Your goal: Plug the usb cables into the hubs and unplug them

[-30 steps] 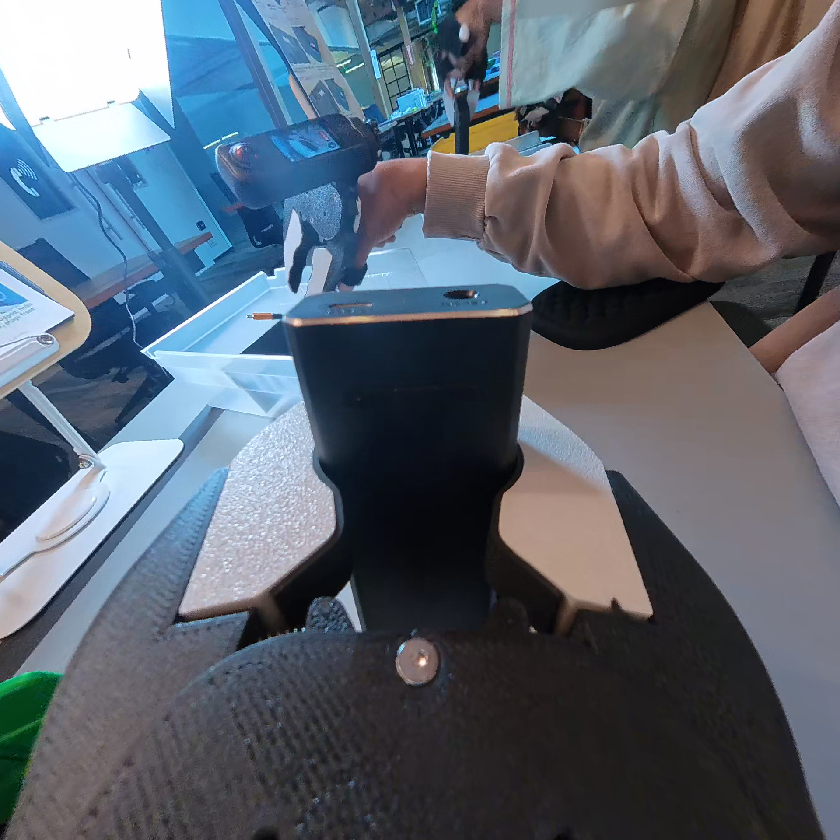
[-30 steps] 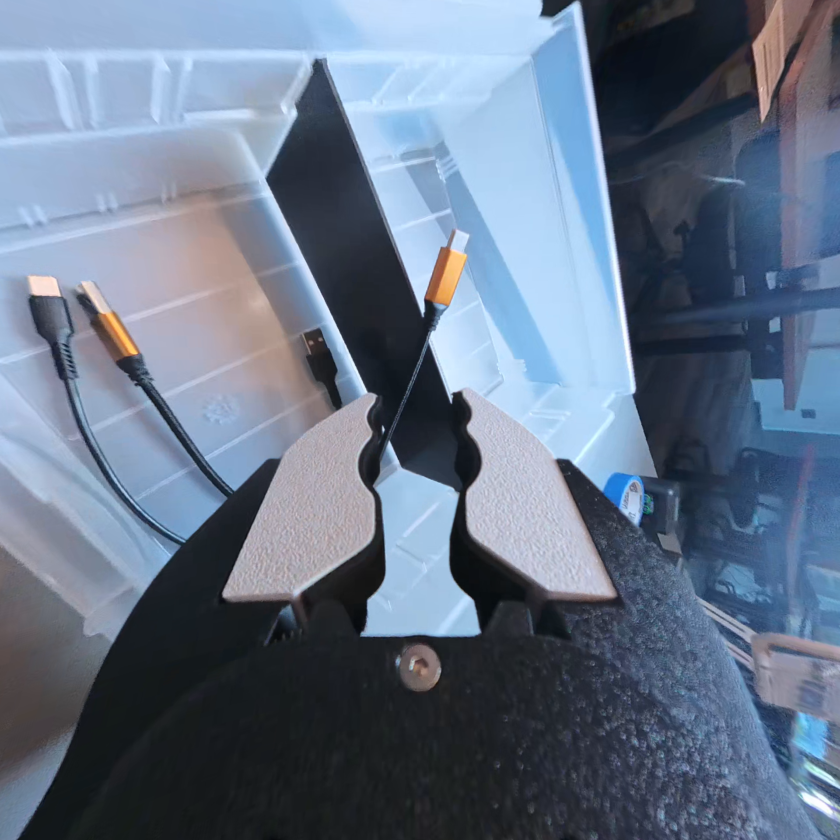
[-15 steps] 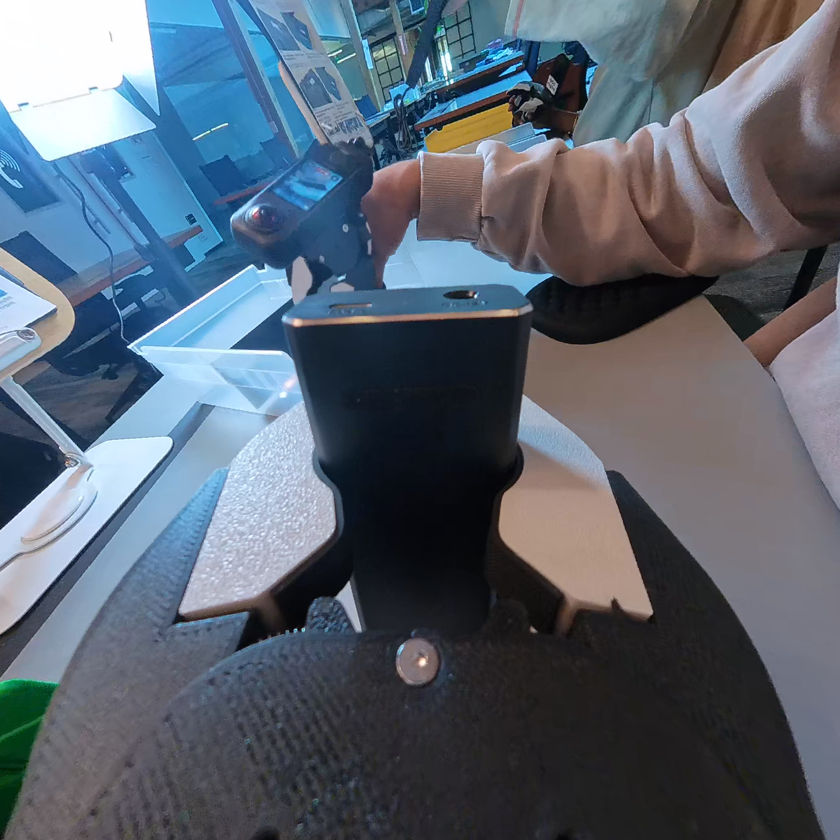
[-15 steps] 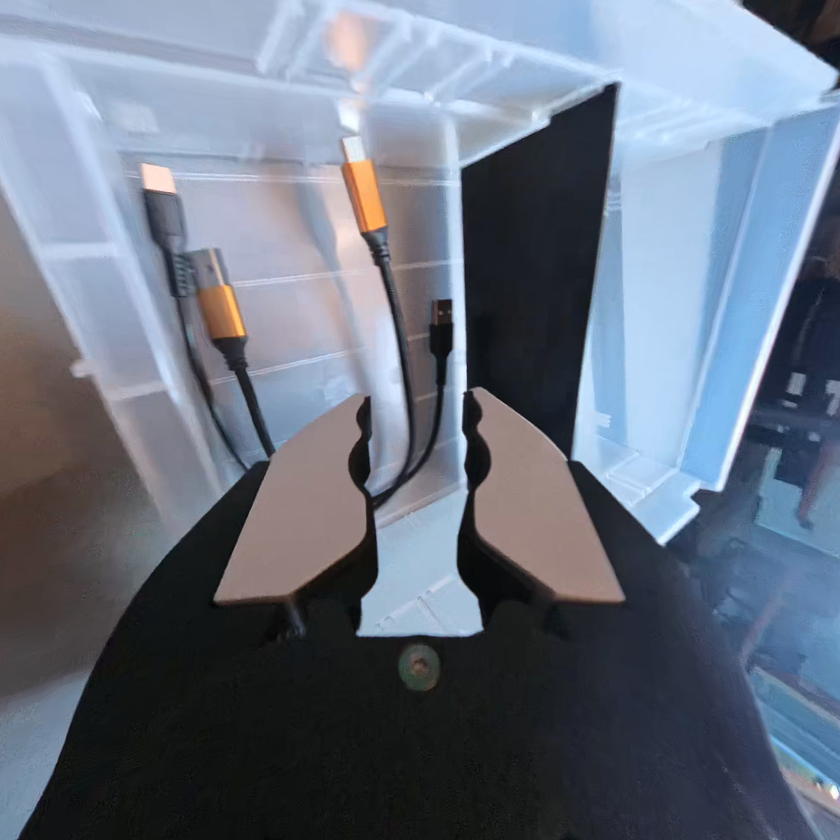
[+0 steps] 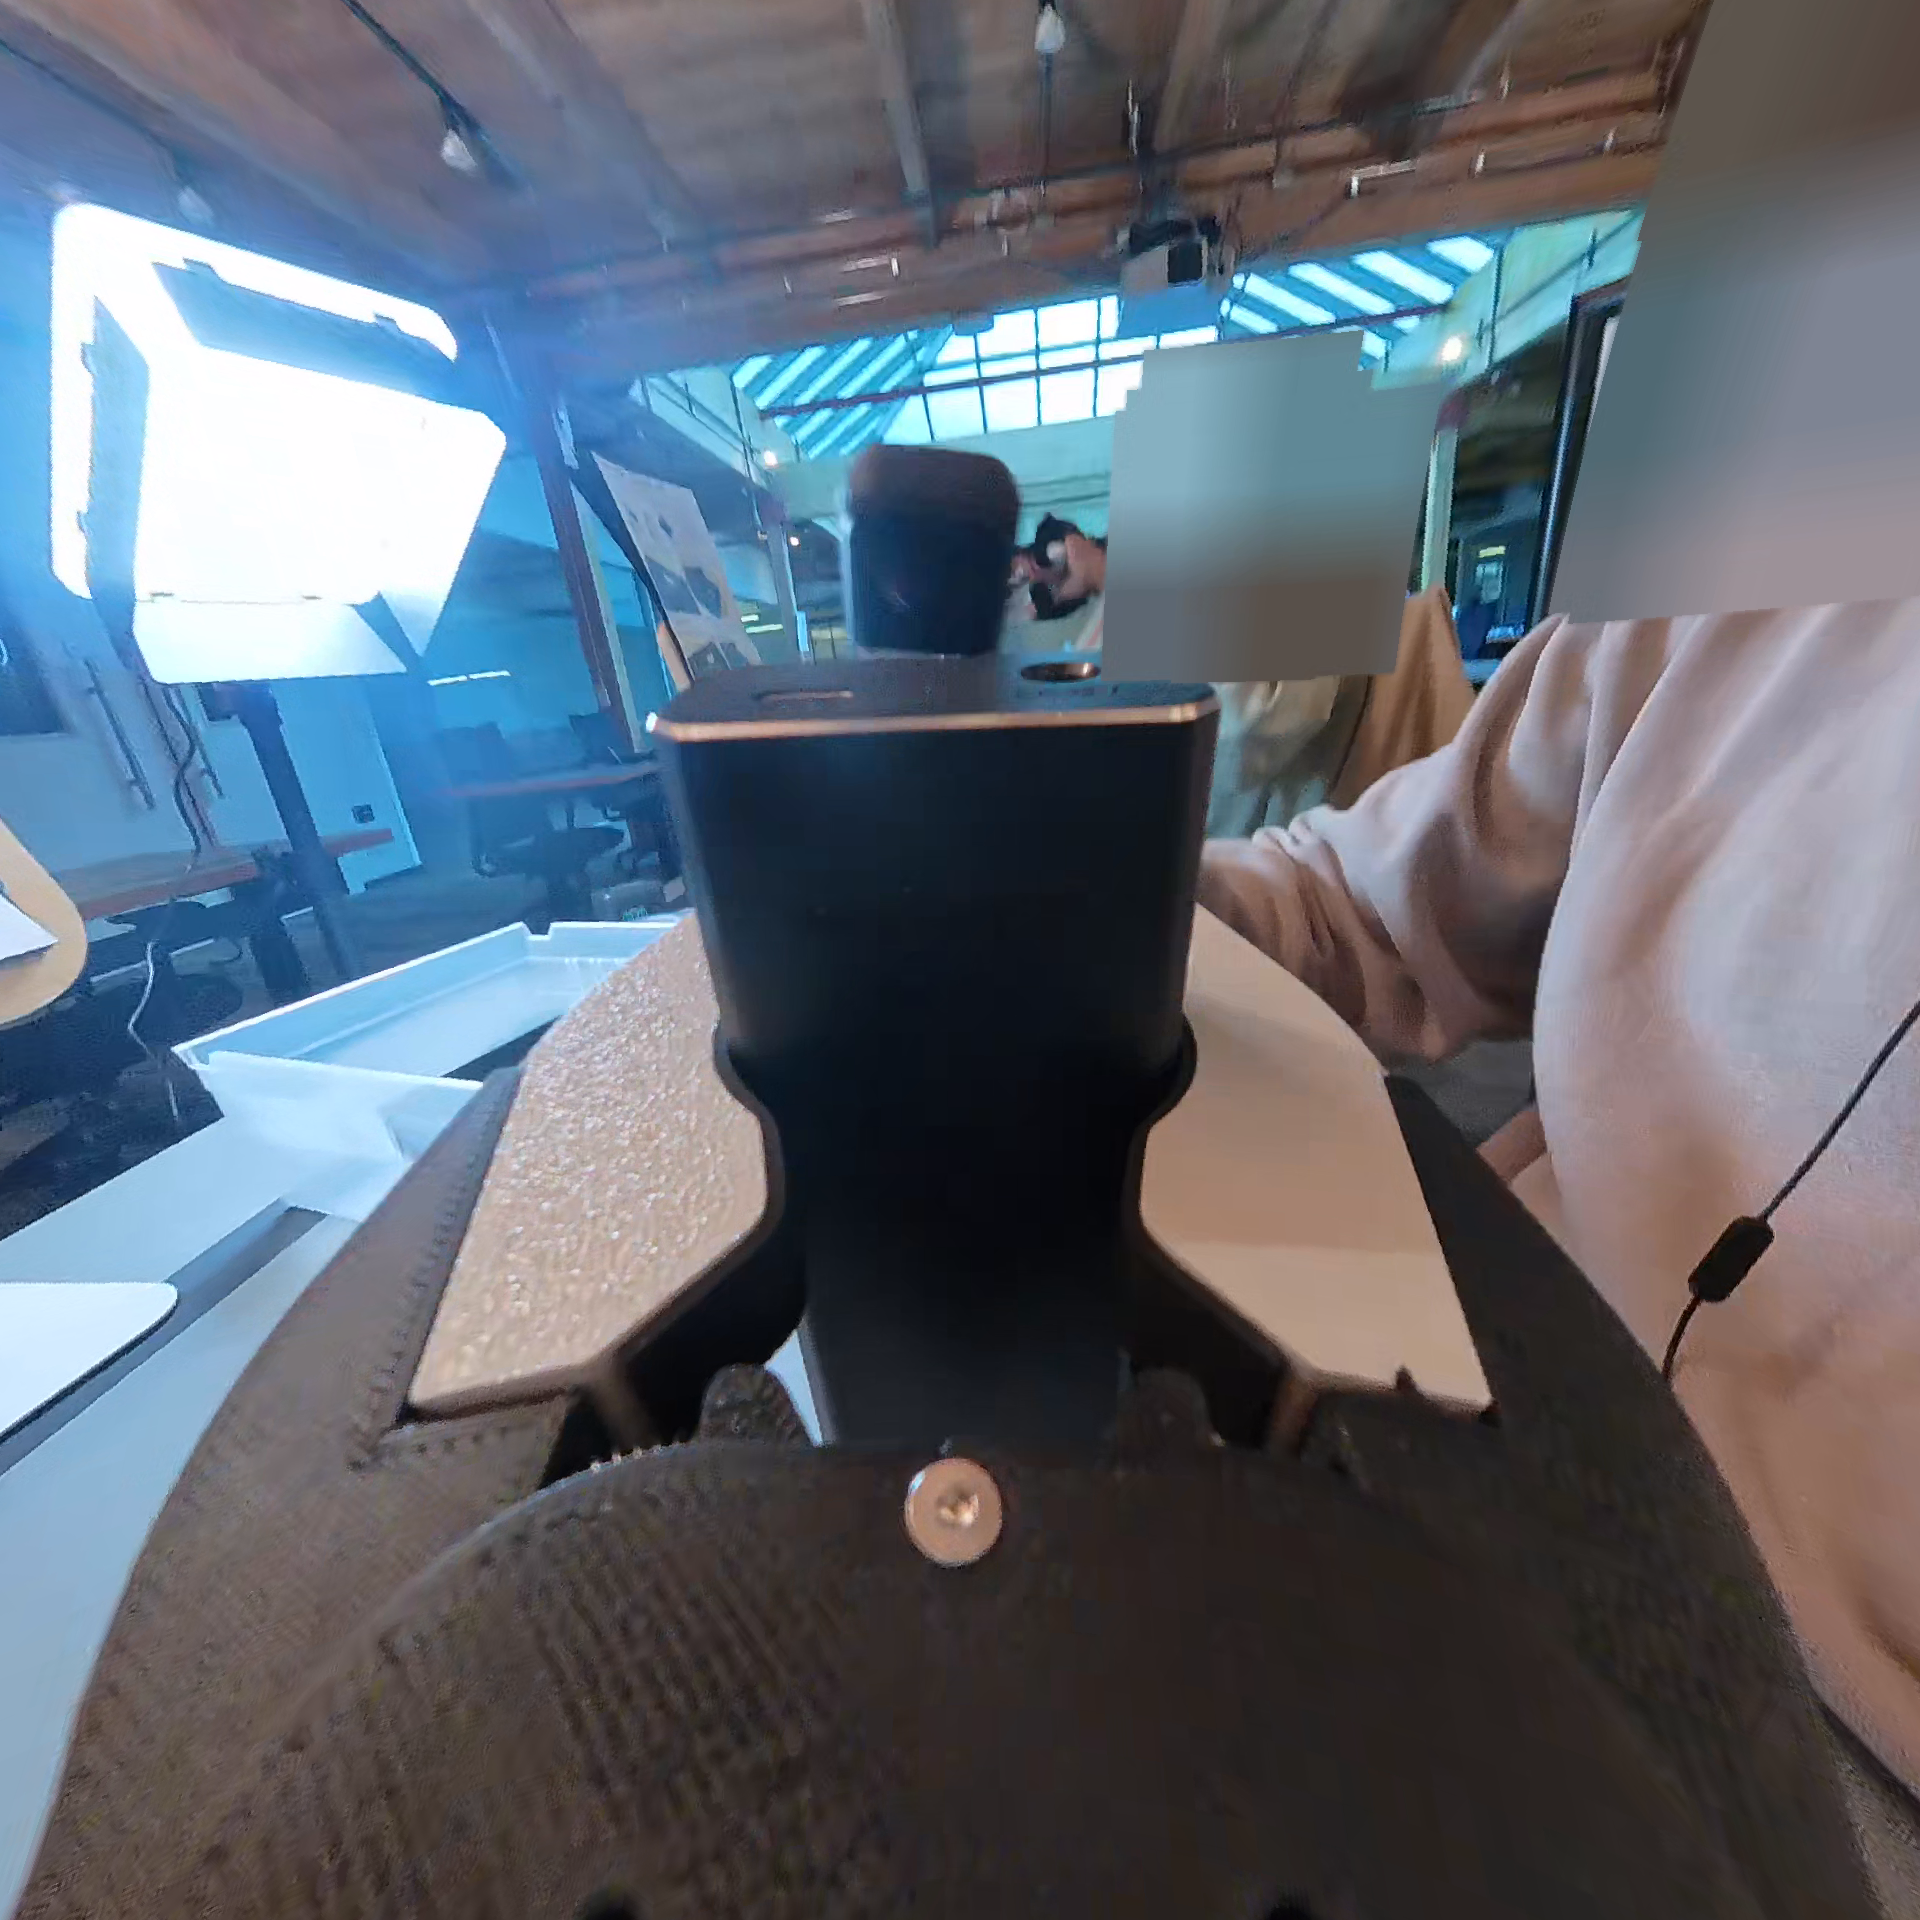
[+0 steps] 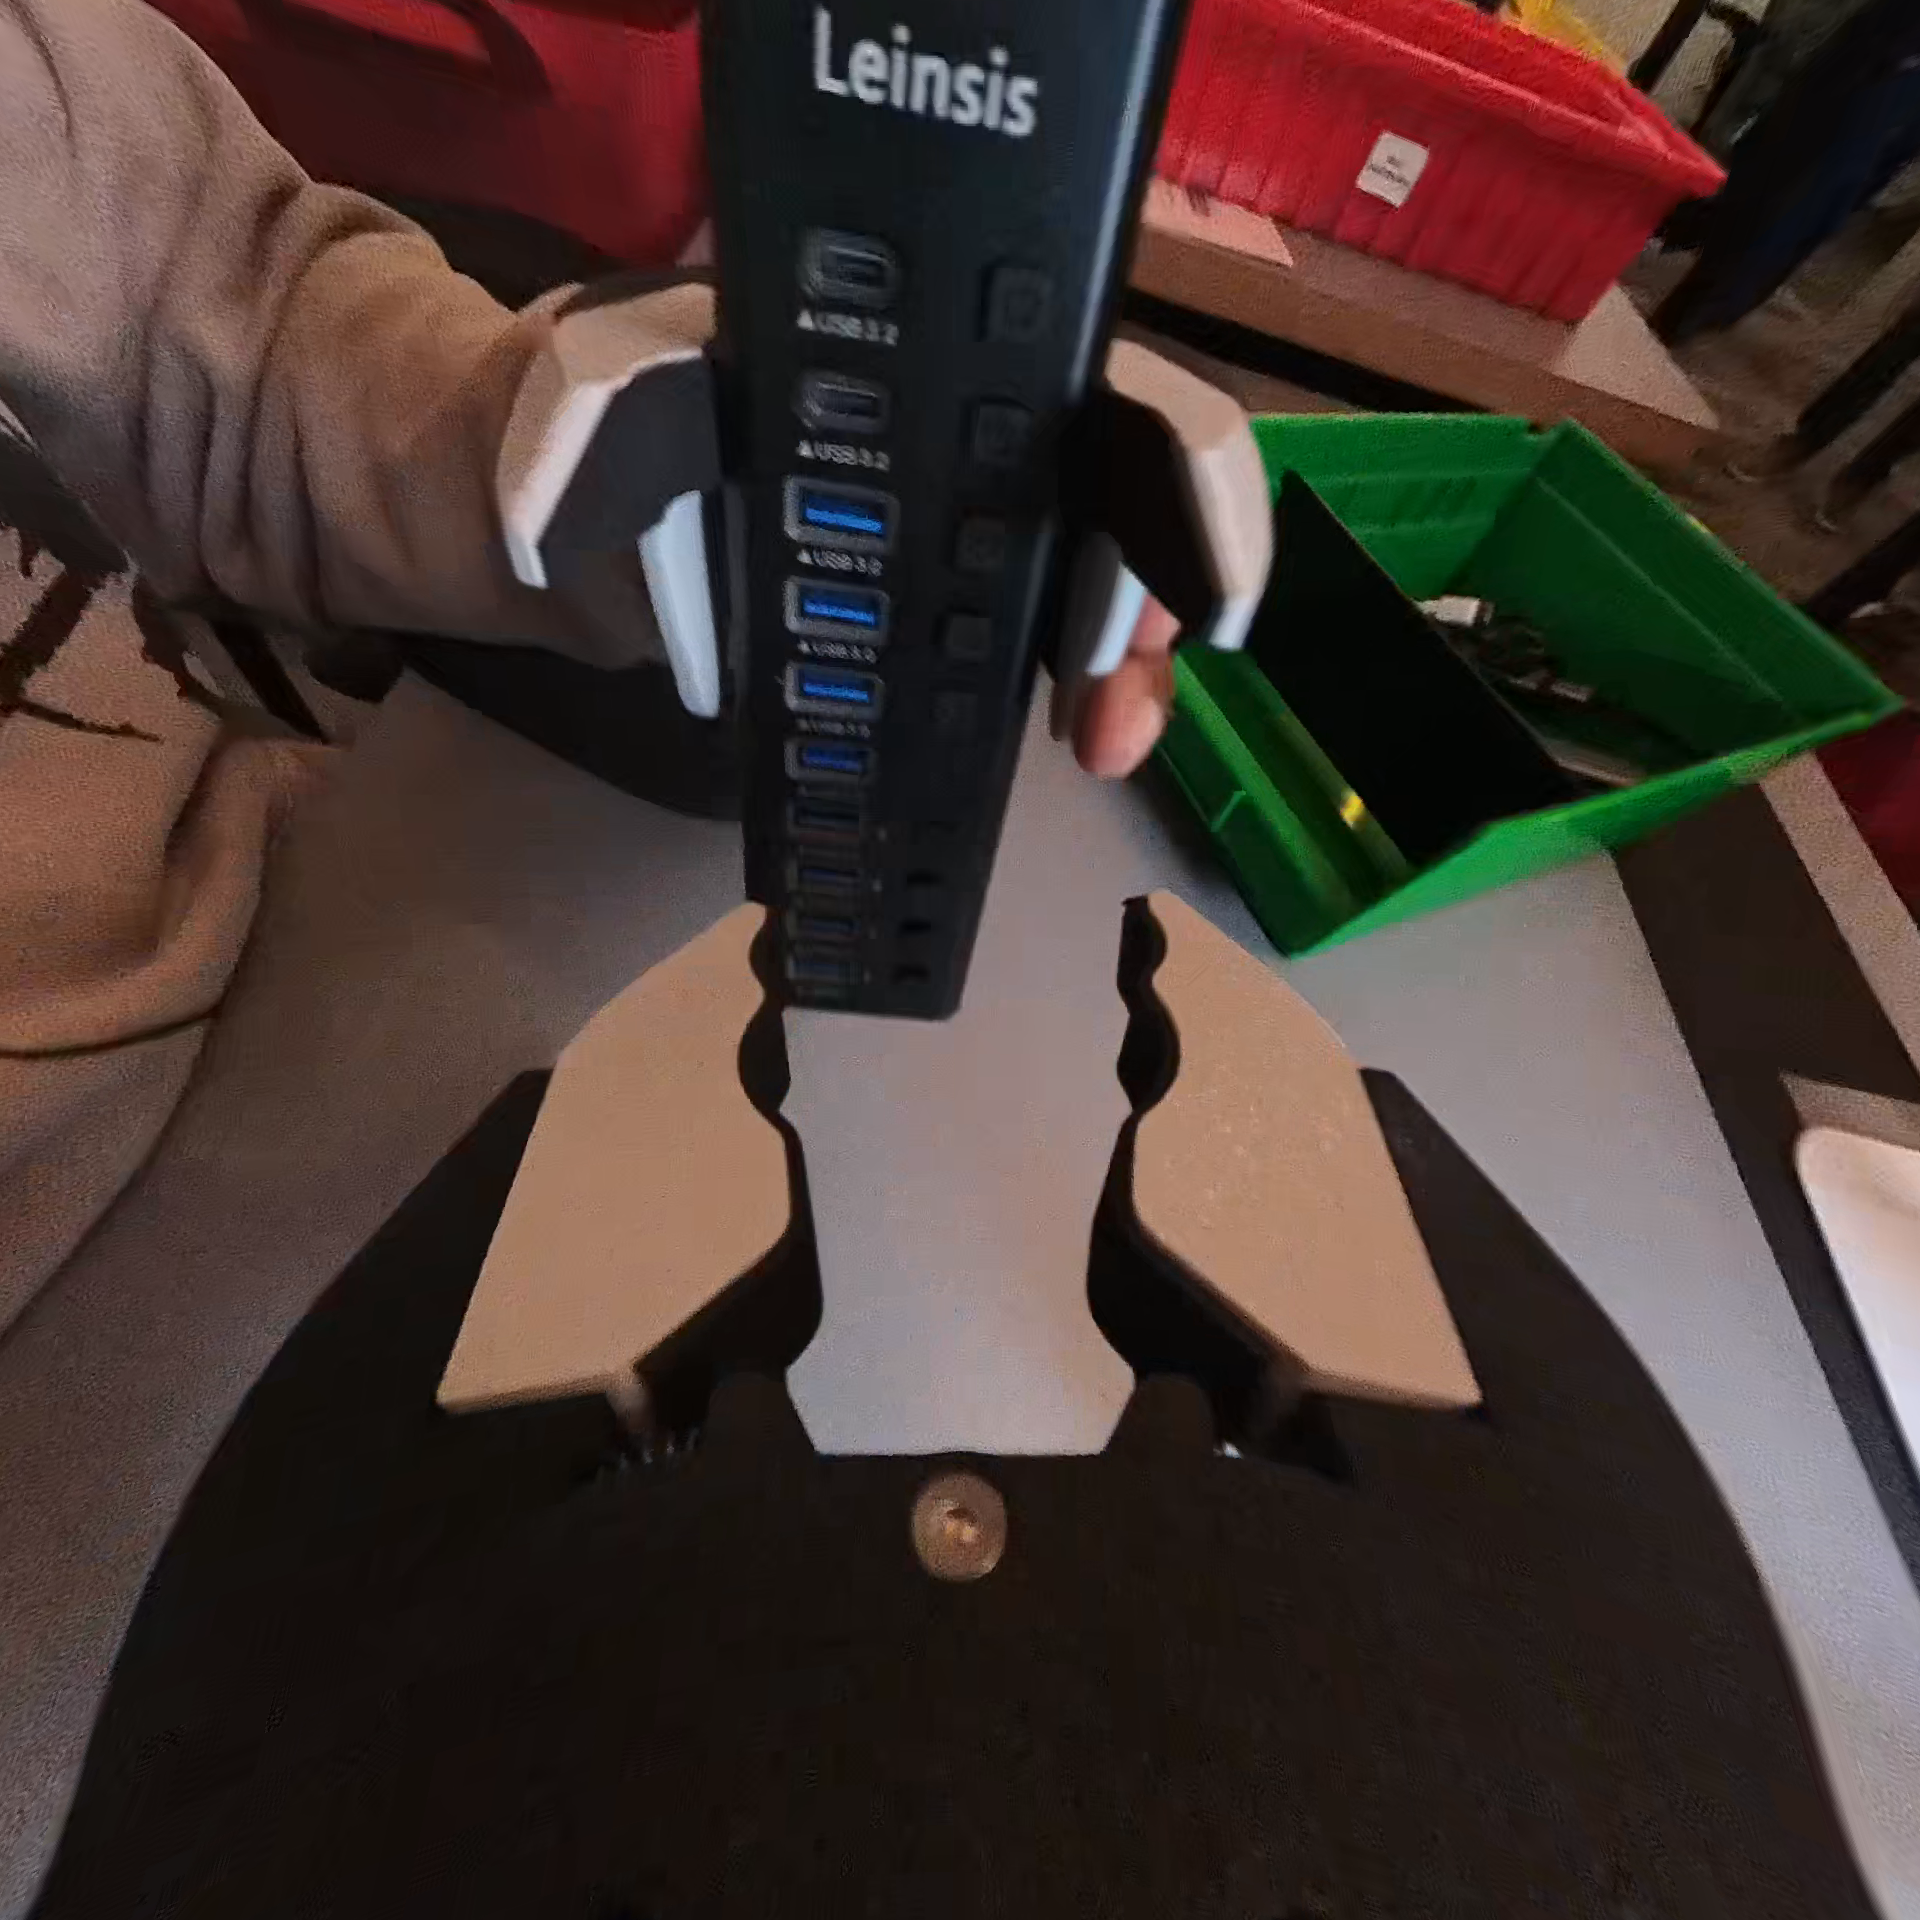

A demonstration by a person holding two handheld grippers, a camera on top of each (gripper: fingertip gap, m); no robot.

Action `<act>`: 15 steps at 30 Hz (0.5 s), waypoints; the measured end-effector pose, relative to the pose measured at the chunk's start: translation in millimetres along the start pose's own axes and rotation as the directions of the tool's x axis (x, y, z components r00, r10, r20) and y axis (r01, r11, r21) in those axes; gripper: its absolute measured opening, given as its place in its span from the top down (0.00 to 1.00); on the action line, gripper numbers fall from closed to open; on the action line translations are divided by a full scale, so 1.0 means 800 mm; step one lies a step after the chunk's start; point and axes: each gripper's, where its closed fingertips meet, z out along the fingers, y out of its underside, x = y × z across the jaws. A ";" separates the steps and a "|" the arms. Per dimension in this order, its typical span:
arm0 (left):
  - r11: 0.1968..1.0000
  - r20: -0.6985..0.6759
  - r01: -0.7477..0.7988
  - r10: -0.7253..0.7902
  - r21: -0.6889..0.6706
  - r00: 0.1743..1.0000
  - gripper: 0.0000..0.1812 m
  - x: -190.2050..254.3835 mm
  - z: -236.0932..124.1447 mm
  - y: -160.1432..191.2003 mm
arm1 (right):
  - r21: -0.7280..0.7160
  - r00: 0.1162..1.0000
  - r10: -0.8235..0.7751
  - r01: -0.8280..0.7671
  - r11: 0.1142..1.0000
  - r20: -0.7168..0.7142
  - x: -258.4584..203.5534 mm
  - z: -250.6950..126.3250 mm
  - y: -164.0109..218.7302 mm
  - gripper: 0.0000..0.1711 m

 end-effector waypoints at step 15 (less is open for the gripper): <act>0.998 0.002 -0.046 0.046 -0.046 0.999 0.60 -0.001 0.002 0.016 | -0.022 0.992 -0.012 0.010 1.000 -0.129 -0.013 0.053 0.001 0.66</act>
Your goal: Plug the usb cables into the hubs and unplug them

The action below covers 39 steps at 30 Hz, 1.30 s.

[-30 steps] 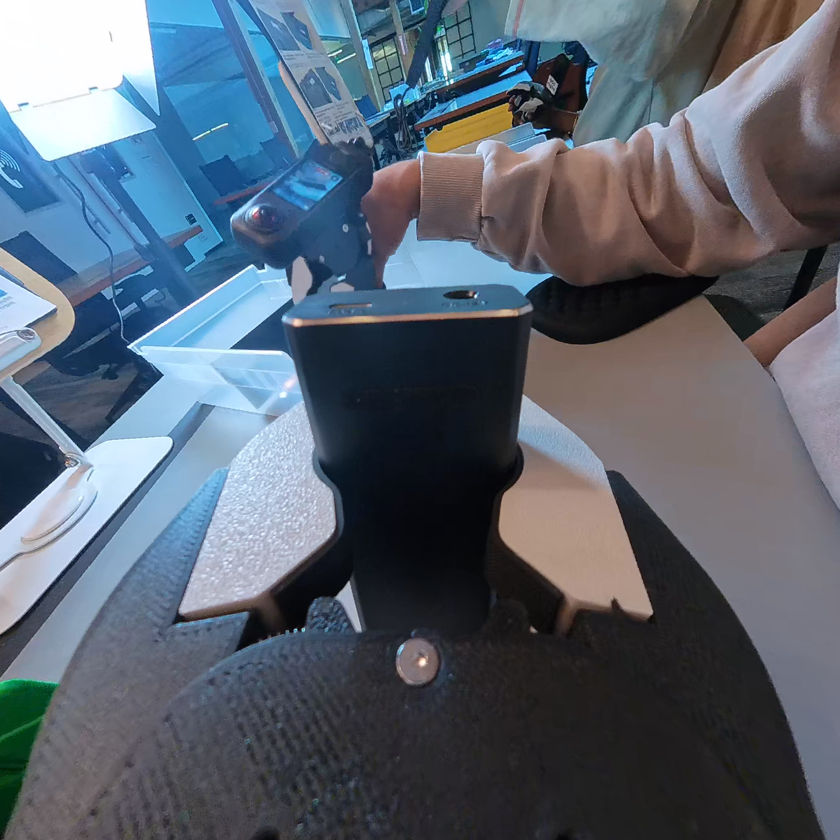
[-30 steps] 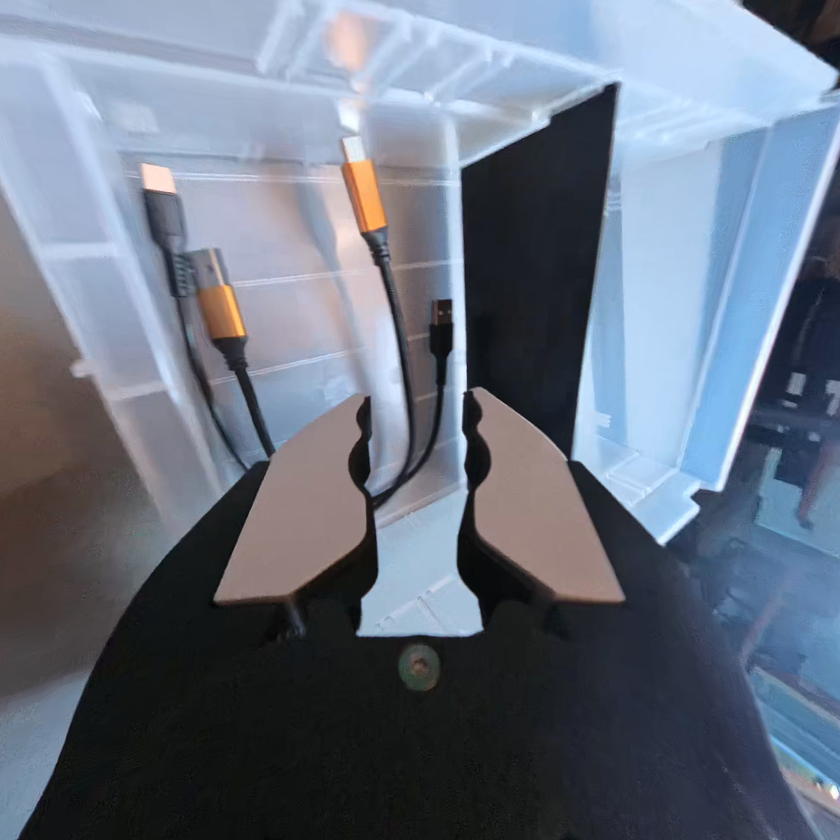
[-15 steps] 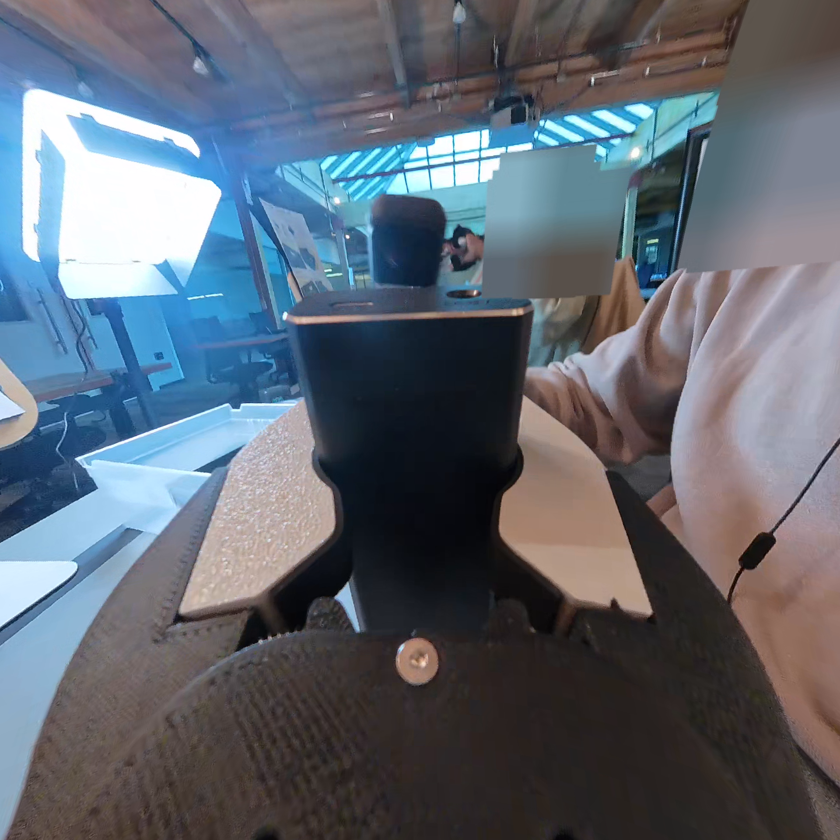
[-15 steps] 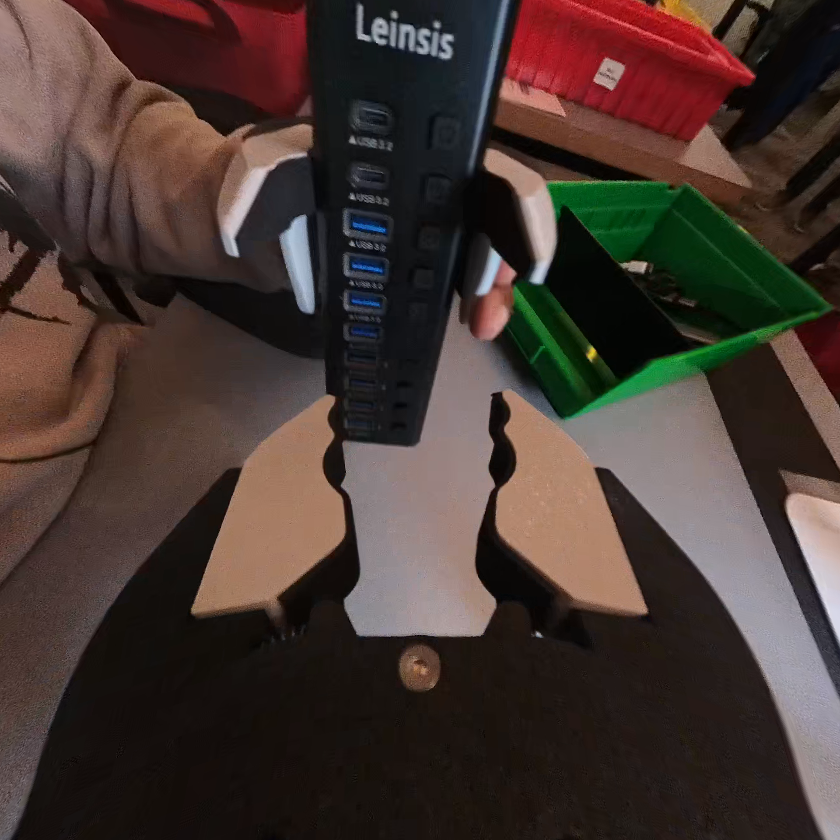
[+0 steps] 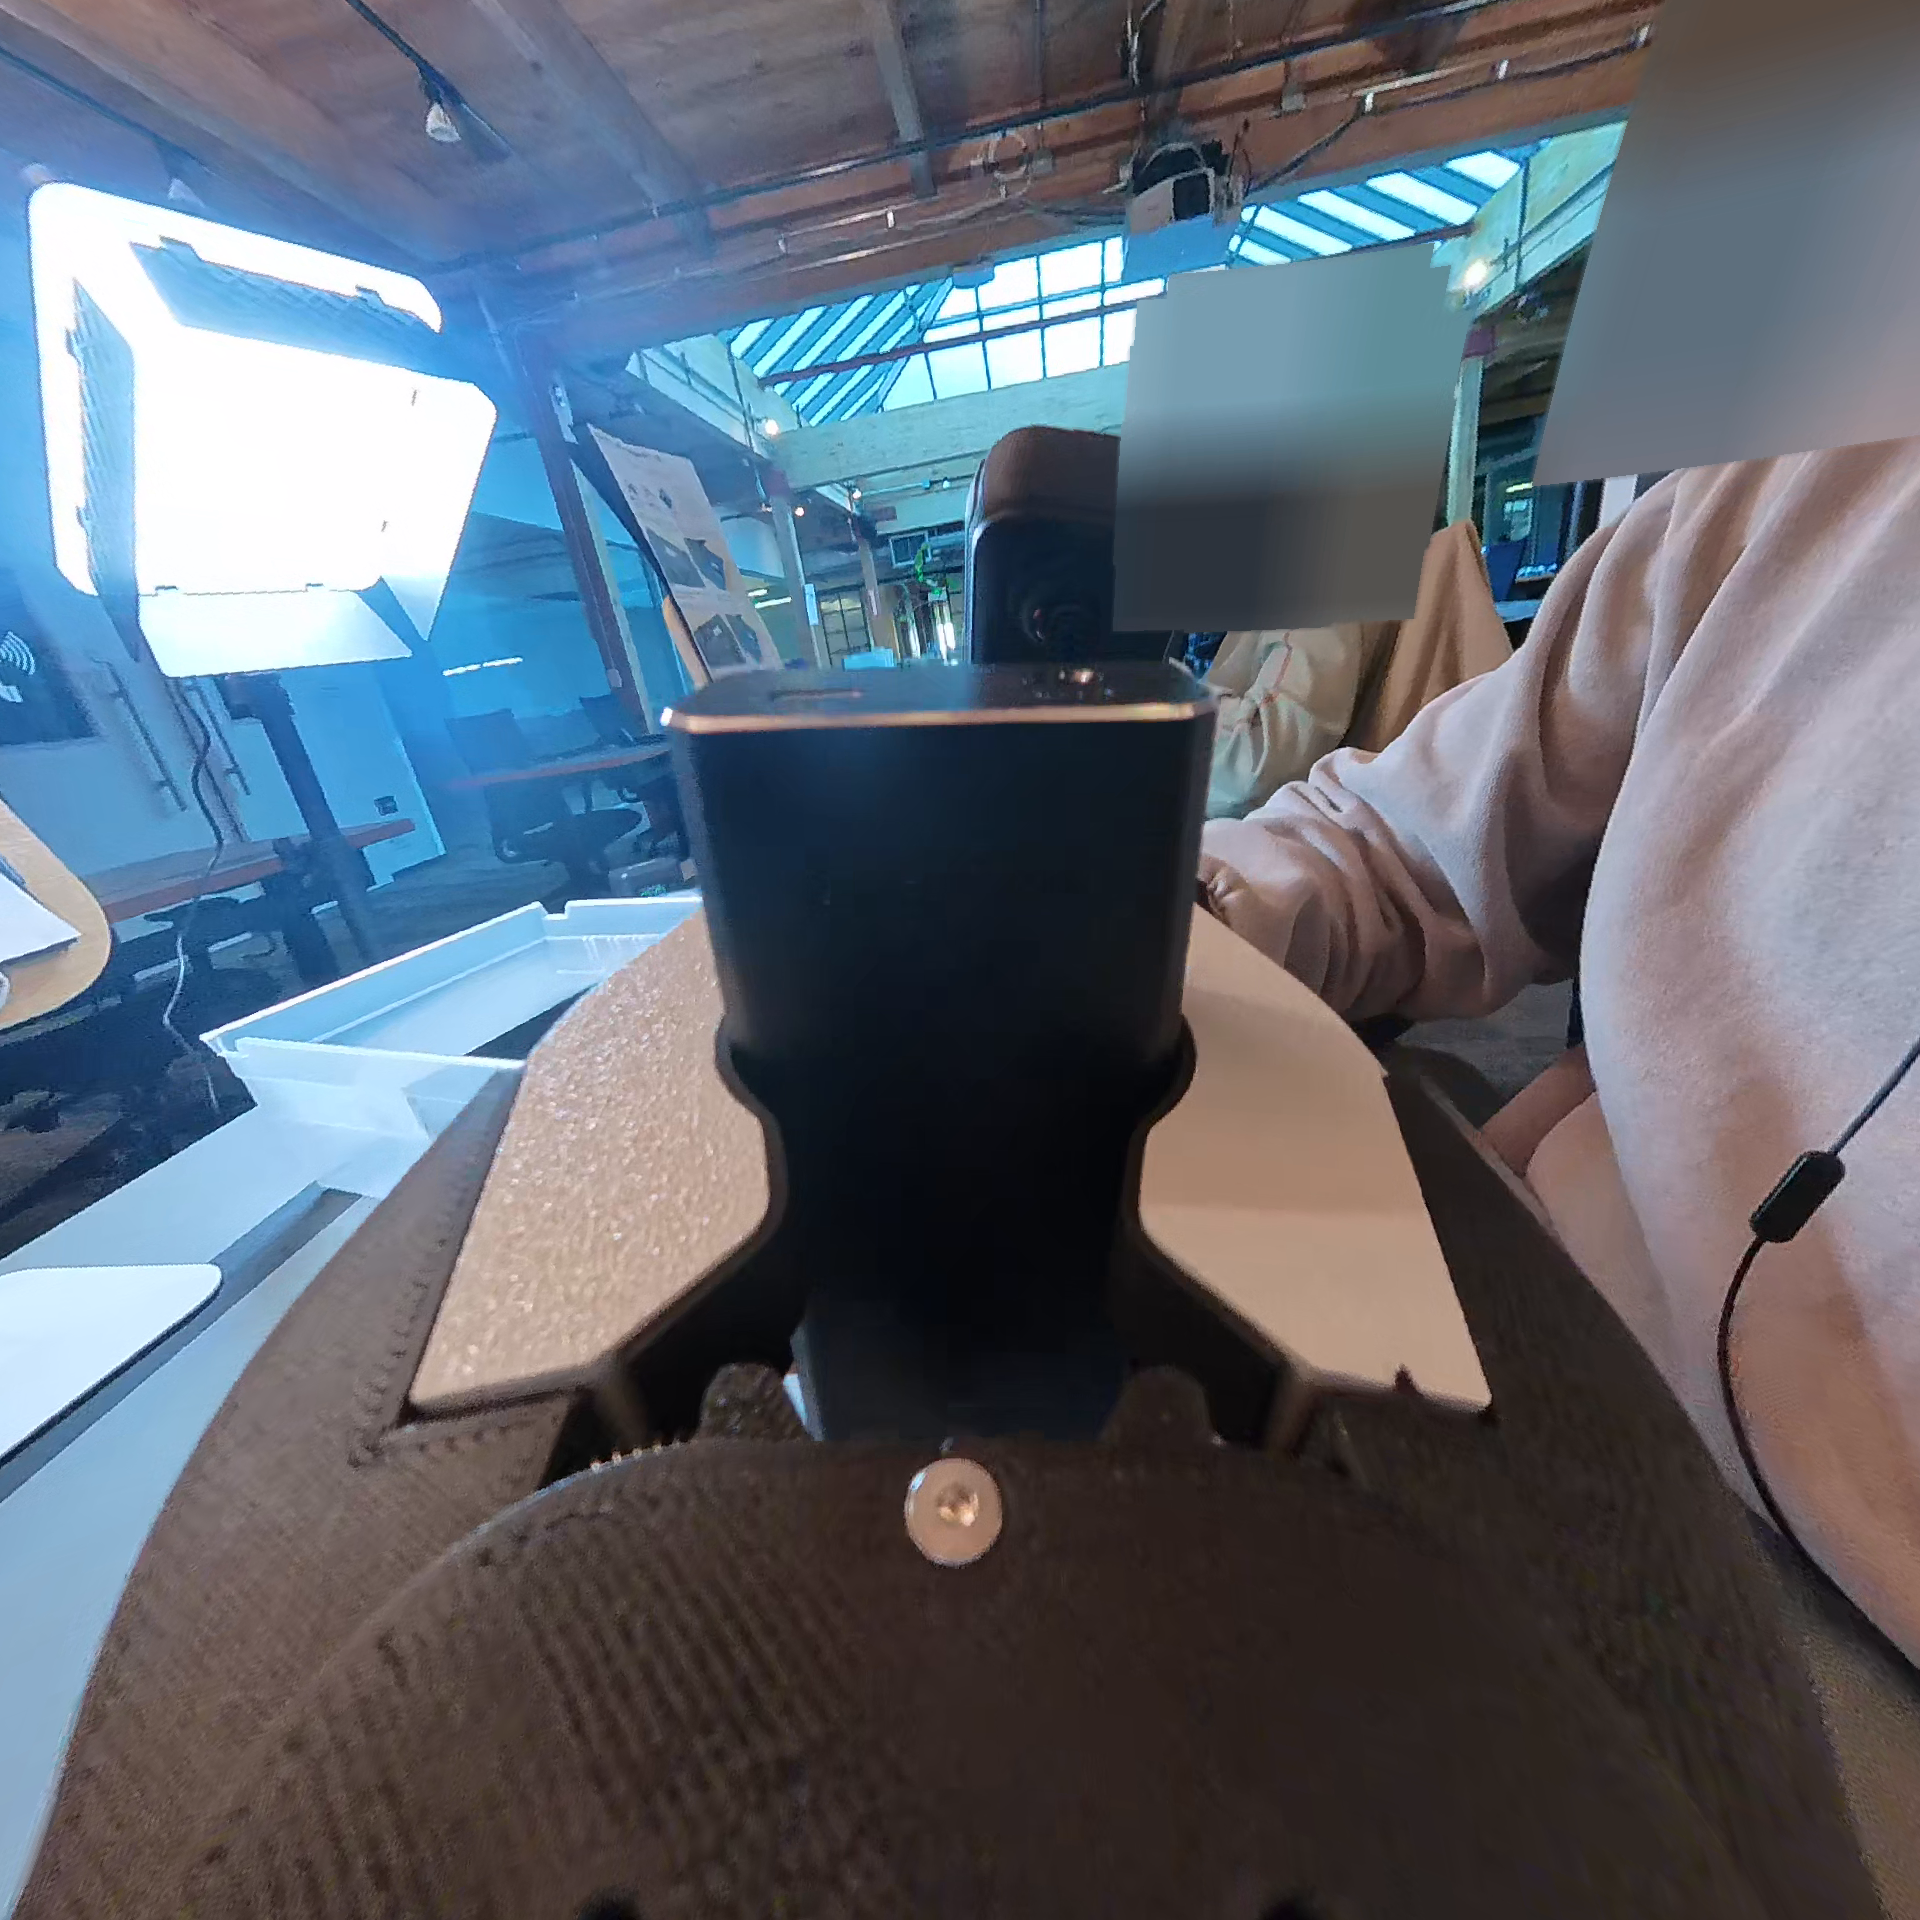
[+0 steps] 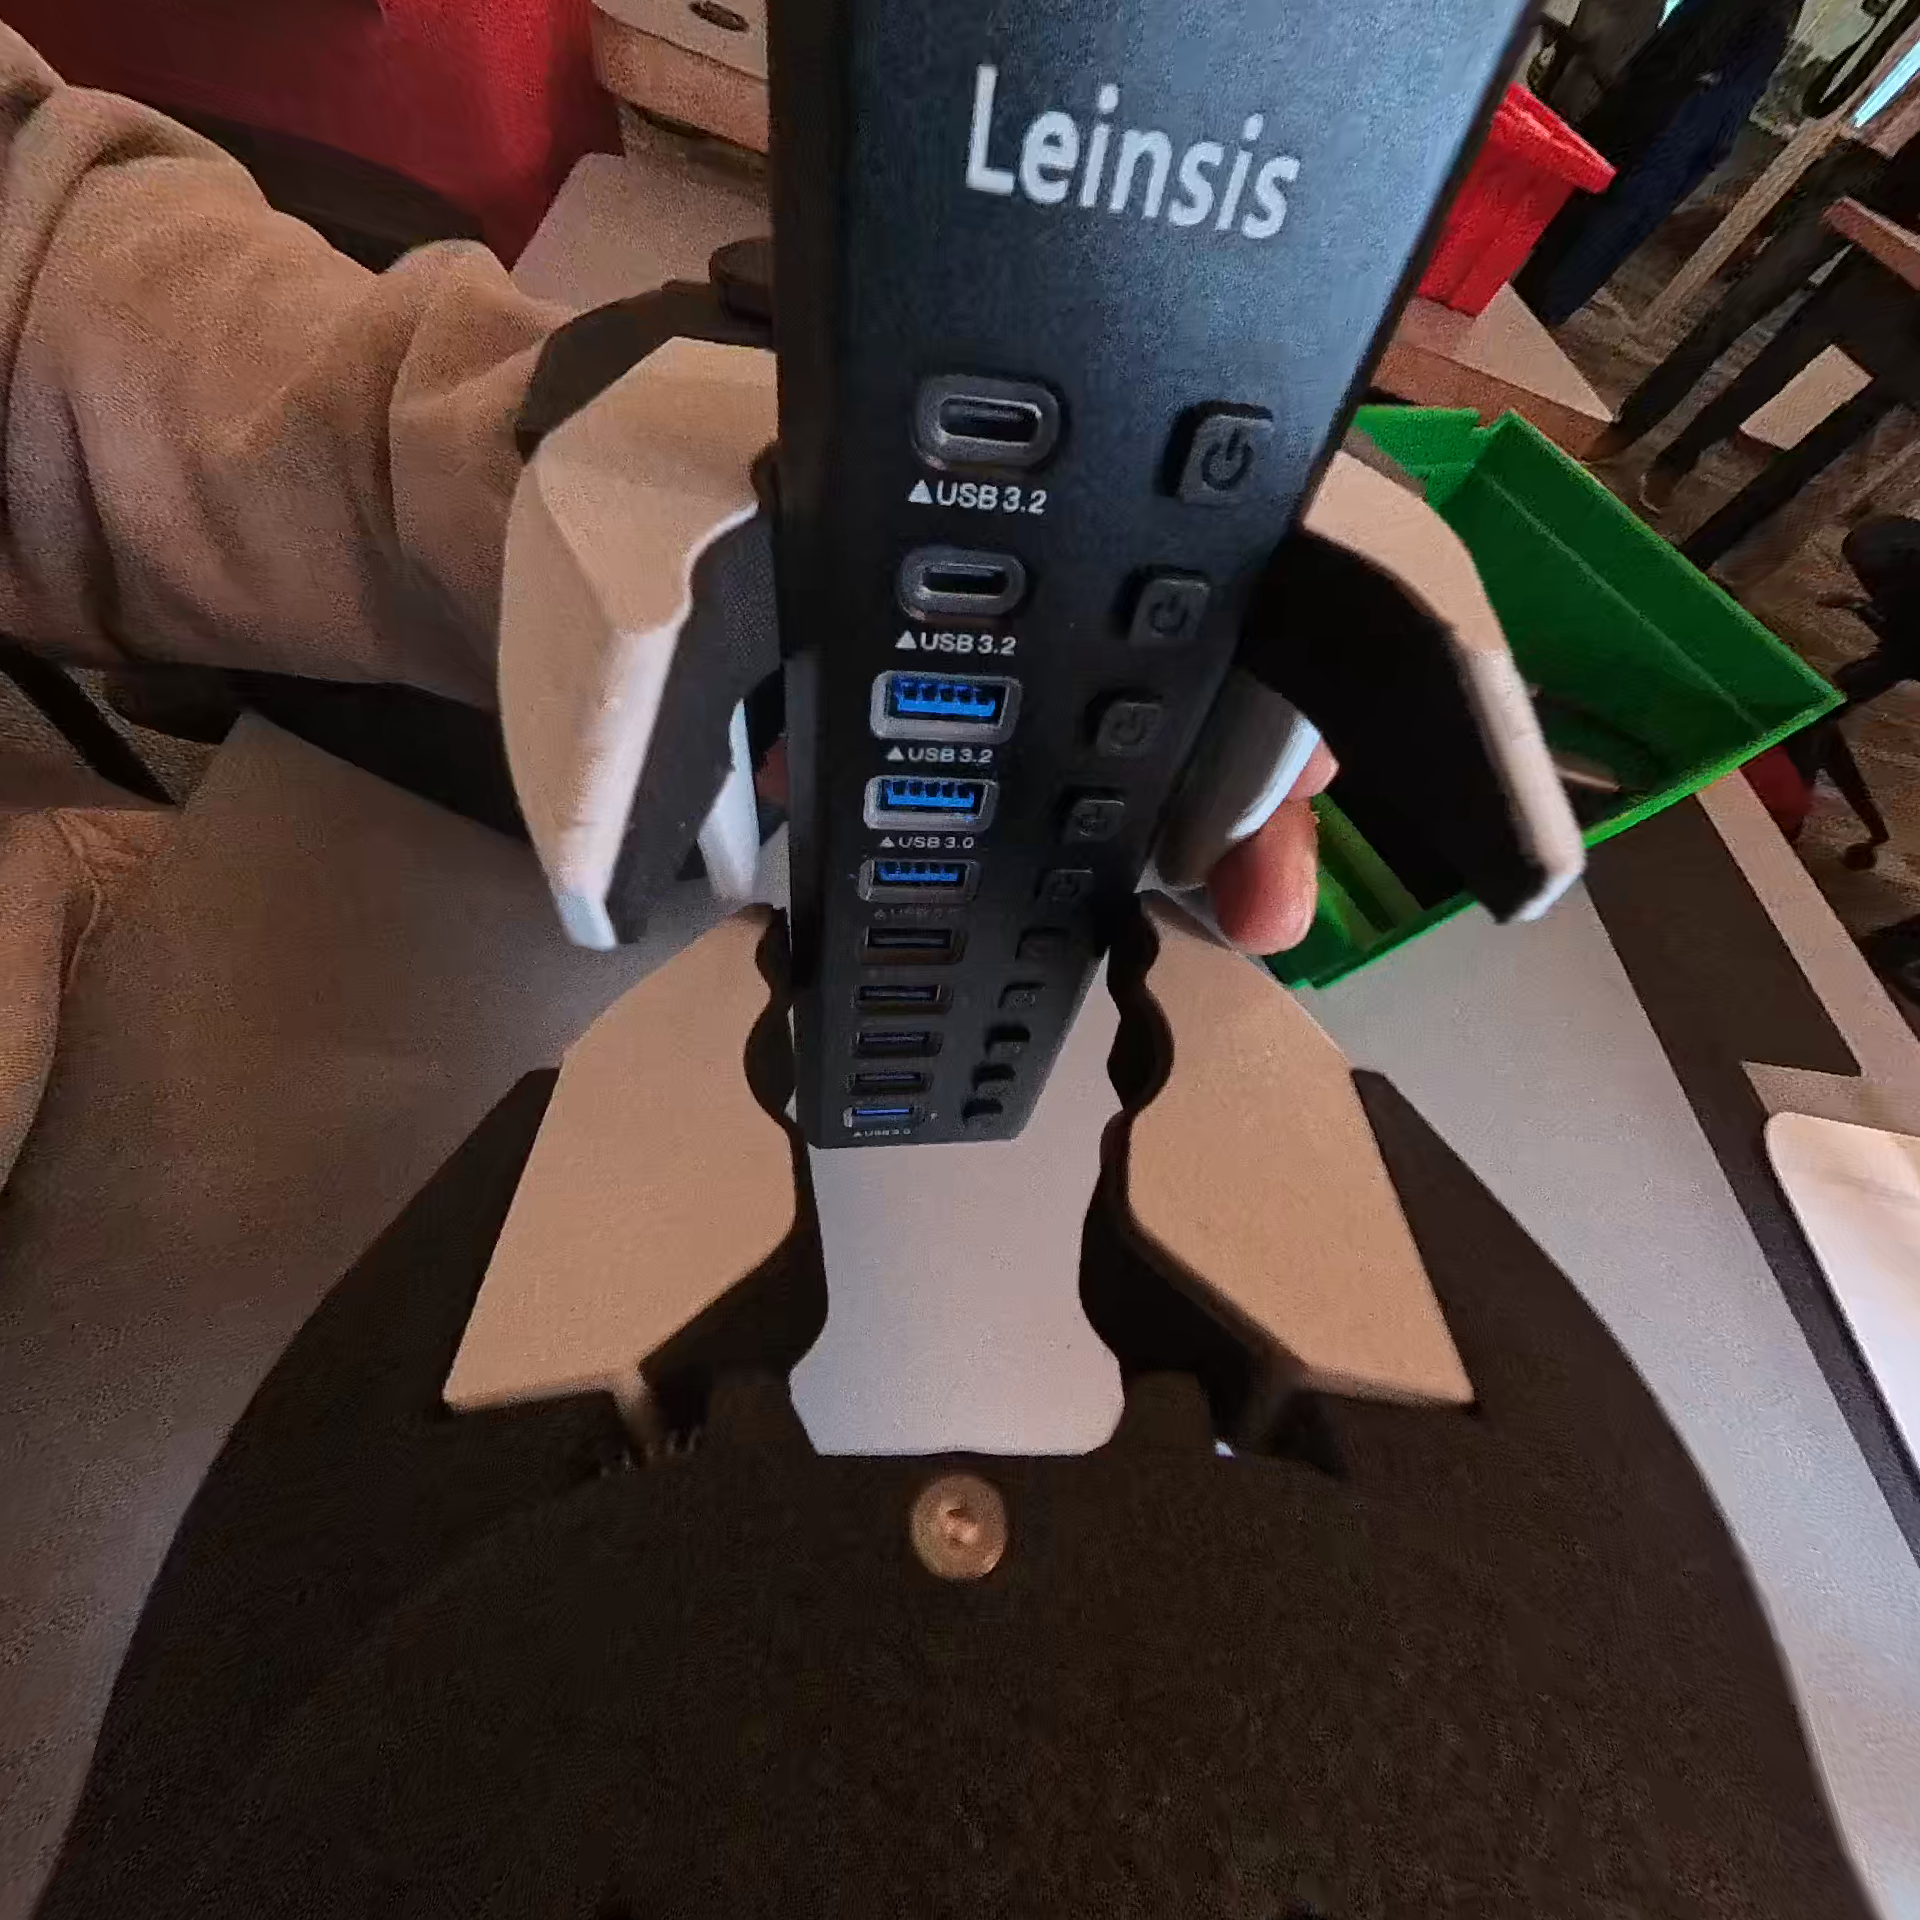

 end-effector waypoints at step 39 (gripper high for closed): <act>0.963 0.490 -0.029 0.162 -0.268 0.857 0.72 -0.116 -0.092 0.001 | -0.851 0.905 -0.128 -0.324 0.413 -0.407 0.355 -0.319 0.292 0.66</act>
